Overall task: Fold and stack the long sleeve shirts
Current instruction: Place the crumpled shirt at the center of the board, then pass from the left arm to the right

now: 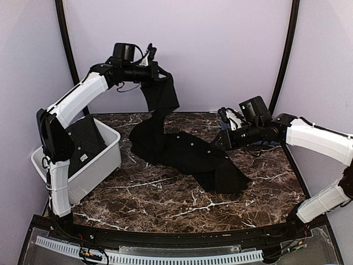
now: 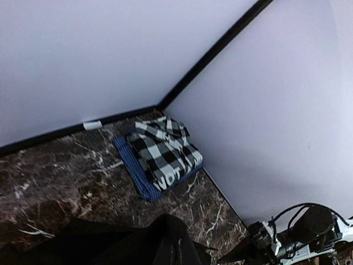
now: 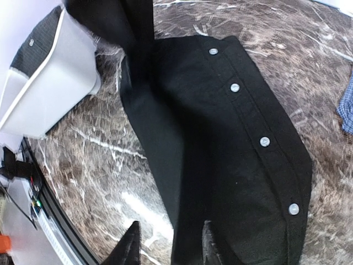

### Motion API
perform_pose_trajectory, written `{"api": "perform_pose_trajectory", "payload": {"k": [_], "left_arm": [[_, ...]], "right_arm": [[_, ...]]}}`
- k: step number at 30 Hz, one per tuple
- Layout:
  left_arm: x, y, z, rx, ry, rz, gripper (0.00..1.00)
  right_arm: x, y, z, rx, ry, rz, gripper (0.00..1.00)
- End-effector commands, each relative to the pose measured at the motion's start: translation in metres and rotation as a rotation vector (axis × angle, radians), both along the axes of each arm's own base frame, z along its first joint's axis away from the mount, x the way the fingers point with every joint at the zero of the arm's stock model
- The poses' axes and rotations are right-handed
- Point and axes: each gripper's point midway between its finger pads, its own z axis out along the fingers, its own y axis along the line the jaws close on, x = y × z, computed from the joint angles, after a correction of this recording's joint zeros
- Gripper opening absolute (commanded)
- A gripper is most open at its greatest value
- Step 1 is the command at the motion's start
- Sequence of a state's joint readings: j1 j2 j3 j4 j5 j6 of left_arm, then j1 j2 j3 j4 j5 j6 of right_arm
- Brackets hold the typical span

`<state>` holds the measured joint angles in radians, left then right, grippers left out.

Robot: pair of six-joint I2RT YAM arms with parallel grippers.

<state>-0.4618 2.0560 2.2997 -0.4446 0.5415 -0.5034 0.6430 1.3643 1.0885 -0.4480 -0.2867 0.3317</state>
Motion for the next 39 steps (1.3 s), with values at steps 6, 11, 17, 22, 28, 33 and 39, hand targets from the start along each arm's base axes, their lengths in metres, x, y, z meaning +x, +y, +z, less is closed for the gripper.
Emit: {"api": "perform_pose_trajectory", "payload": {"k": [6,11,17,22,28,33,39], "left_arm": [[-0.064,-0.097,-0.084,-0.007,0.19,-0.272,0.0],[-0.088,-0.12,-0.09,-0.035,0.225,-0.353,0.0],[-0.103,-0.13,-0.092,-0.04,0.239,-0.403,0.0],[-0.119,-0.138,-0.084,-0.073,0.237,-0.478,0.0],[-0.143,-0.147,-0.066,-0.114,0.222,-0.579,0.0],[-0.143,-0.143,-0.052,-0.113,0.182,-0.547,0.0],[-0.122,-0.134,-0.052,-0.038,0.14,-0.4,0.04]], "right_arm": [[0.037,0.009,0.052,0.163,-0.283,-0.111,0.77],[0.06,0.015,0.057,0.179,-0.364,-0.157,0.93],[0.071,0.029,0.051,0.15,-0.412,-0.096,0.95],[0.078,0.031,0.046,0.117,-0.451,-0.088,0.96],[0.095,0.029,0.043,0.077,-0.493,-0.133,0.93],[0.097,0.037,0.051,0.122,-0.513,-0.115,0.55],[0.103,0.033,0.058,0.111,-0.501,-0.16,0.0]]}}
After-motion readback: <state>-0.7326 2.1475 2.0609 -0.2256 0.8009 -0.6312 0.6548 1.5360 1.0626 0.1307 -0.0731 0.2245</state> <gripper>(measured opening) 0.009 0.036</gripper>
